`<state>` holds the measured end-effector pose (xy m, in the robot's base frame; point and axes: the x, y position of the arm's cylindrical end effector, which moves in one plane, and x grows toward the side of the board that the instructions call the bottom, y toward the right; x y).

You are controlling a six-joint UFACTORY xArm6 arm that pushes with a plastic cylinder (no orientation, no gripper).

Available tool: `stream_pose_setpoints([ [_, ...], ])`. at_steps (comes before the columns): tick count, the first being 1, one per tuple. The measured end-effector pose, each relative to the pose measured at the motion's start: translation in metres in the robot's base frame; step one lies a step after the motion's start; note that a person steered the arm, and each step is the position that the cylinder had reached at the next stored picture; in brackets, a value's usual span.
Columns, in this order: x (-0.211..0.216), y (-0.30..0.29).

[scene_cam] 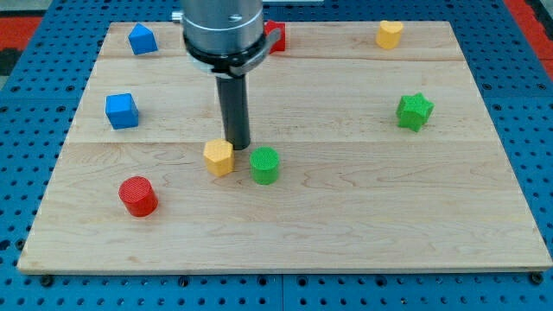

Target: Place the green star yellow hexagon and the red circle in a horizontal line

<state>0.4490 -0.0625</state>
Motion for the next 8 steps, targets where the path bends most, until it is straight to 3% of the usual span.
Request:
stream_pose_setpoints([
  [1,0.018,0.023],
  [2,0.043,0.133],
  [3,0.033,0.164],
  [4,0.001,0.091],
  [5,0.056,0.064],
  [6,0.077,0.125],
  [8,0.081,0.255],
])
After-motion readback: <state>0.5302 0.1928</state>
